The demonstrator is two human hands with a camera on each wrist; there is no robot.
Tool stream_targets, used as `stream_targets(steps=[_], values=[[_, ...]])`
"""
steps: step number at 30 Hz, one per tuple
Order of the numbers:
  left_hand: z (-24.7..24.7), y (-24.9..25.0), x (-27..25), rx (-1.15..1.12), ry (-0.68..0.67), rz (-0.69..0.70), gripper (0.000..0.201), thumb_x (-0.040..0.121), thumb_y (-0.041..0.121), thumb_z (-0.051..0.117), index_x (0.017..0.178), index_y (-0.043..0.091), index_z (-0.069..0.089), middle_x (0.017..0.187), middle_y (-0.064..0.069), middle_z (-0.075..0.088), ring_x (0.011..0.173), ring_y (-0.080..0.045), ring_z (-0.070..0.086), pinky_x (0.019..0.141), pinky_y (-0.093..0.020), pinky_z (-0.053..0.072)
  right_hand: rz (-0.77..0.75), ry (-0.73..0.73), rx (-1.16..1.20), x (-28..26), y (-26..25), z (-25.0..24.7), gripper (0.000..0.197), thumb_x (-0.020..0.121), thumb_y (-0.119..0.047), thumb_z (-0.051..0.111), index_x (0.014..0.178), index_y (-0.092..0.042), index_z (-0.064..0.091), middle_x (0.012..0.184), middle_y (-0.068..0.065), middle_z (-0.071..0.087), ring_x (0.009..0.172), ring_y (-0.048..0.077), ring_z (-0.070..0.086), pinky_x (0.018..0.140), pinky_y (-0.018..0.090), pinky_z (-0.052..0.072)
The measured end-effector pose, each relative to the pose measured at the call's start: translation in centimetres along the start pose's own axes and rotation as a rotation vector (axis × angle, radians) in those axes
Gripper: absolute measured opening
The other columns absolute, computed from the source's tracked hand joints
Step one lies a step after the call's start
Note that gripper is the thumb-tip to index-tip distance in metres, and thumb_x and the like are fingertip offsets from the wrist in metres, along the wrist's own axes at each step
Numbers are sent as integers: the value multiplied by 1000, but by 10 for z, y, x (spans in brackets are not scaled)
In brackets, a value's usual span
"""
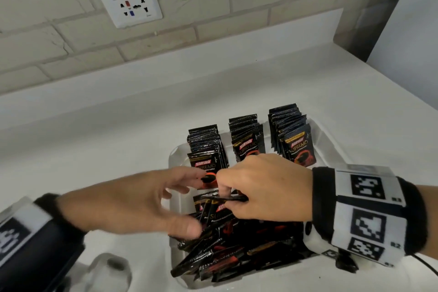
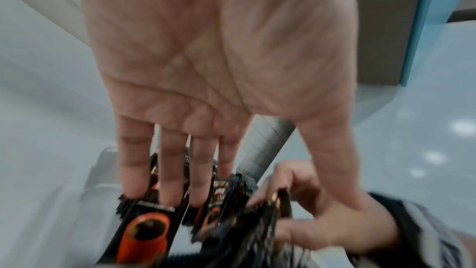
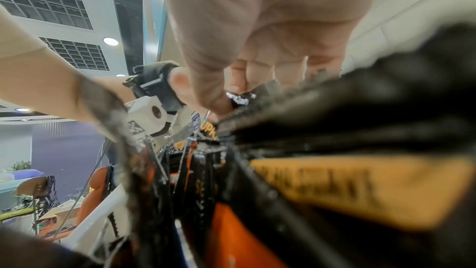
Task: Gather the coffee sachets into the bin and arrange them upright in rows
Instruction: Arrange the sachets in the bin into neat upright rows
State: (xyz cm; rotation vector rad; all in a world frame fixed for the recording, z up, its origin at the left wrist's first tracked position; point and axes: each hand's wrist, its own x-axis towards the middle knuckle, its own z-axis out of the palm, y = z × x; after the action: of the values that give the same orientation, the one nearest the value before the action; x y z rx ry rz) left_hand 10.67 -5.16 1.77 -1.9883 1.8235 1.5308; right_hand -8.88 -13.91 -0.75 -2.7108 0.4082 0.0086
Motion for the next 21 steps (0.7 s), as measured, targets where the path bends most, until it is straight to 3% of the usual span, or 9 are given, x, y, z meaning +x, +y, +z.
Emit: stream_targets(steps=[2, 4, 7, 10, 13, 17, 21], values=[[17, -2, -10, 67, -58, -35, 97, 40, 81, 66, 111, 82, -1, 120, 55, 17, 115, 30, 18, 96, 0, 20, -8, -3, 1, -2, 0, 0, 7, 91, -30, 49, 89, -24, 48, 77, -10, 50, 69, 11, 46, 61, 26, 40], [37, 0, -12, 84, -69, -23, 100, 52, 70, 69, 101, 83, -16, 112, 58, 3, 108, 38, 11, 86, 11, 14, -3, 11, 10, -3, 0, 0, 7, 90, -31, 50, 91, -24, 51, 74, -12, 46, 67, 10, 43, 56, 22, 34], [56, -2, -5, -32, 30, 75, 98, 65, 52, 74, 100, 87, -10, 116, 63, 17, 109, 39, 18, 84, 12, 22, 18, 34, 33, -5, 1, -2, 8, 89, -33, 51, 92, -26, 55, 68, -13, 45, 69, 10, 48, 56, 15, 31], [65, -9, 5, -126, 152, 119, 102, 68, 40, 78, 120, 71, -4, 125, 43, 39, 113, 26, 36, 93, 0, 33, 37, 39, 99, -10, 2, -4, 9, 88, -33, 52, 82, -33, 46, 63, -18, 42, 73, 10, 55, 64, 22, 41], [70, -15, 12, -133, 214, 126, 103, 74, 30, 76, 122, 63, -9, 119, 42, 28, 105, 32, 37, 86, 3, 35, 56, 38, 139, -13, 5, -3, 20, 87, -30, 56, 74, -34, 41, 60, -20, 44, 66, 10, 55, 66, 24, 45], [69, -17, 18, -143, 241, 119, 107, 78, 23, 75, 133, 59, -10, 125, 34, 41, 106, 14, 53, 93, -10, 43, 99, 84, 196, -15, 14, -3, 27, 83, -28, 61, 67, -36, 40, 61, -8, 55, 55, 12, 51, 55, 21, 40], [71, -18, 22, -134, 244, 115, 111, 79, 21, 74, 133, 61, -14, 132, 22, 45, 104, 3, 60, 94, -20, 47, 130, 58, 281, -18, 16, 2, 21, 84, -27, 62, 76, -38, 45, 67, -10, 56, 59, 7, 51, 56, 16, 40]])
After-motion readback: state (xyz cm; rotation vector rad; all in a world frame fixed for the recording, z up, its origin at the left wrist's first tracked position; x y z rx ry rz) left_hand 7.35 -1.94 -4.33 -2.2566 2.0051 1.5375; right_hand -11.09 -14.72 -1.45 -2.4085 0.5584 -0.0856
